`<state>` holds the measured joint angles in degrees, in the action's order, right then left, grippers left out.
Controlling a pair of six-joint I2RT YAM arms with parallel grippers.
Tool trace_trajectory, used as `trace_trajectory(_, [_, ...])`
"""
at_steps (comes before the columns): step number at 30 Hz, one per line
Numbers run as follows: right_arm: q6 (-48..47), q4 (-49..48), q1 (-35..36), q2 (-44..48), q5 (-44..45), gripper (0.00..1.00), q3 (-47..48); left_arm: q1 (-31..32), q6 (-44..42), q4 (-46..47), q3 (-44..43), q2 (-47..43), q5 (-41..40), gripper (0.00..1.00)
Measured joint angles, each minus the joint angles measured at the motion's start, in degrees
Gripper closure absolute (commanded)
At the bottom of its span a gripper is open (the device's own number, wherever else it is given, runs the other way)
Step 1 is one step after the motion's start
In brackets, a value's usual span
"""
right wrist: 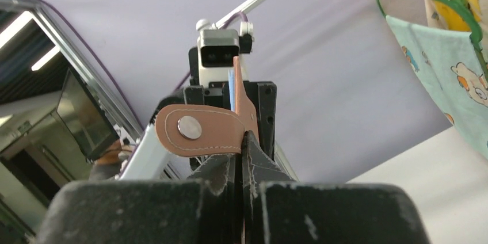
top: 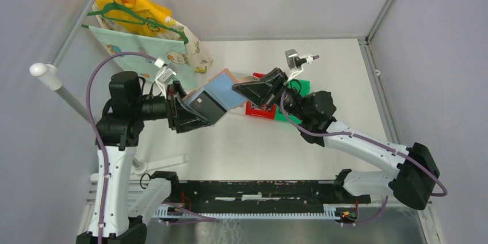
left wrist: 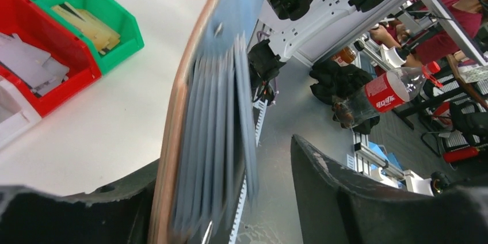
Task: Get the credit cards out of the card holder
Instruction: Remove the credit card from the card holder.
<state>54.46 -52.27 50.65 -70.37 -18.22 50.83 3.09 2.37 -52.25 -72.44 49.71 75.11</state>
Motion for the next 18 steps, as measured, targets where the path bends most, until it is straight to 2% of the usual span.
trace_trajectory(3, [1.1, -2.9, 0.8, 0.3, 3.5, 1.0, -1.5, 0.0, 7.9, 7.1, 2.9, -2.2, -1.8, 0.54])
trace_trajectory(9, [1.9, -7.3, 3.7, 0.4, 10.4, 1.0, -4.2, 0.0, 27.4, 25.6, 9.7, -8.6, -7.8, 0.62])
trace_trajectory(14, [2.6, -11.1, 6.6, 0.7, 17.3, 1.0, -6.1, 0.0, 37.3, 35.0, 10.2, -9.7, -9.9, 0.62])
trace_trajectory(18, [2.8, -12.5, 9.1, 0.7, 22.2, 1.0, -6.6, 0.0, 41.7, 39.0, 10.6, -9.7, -12.0, 0.55])
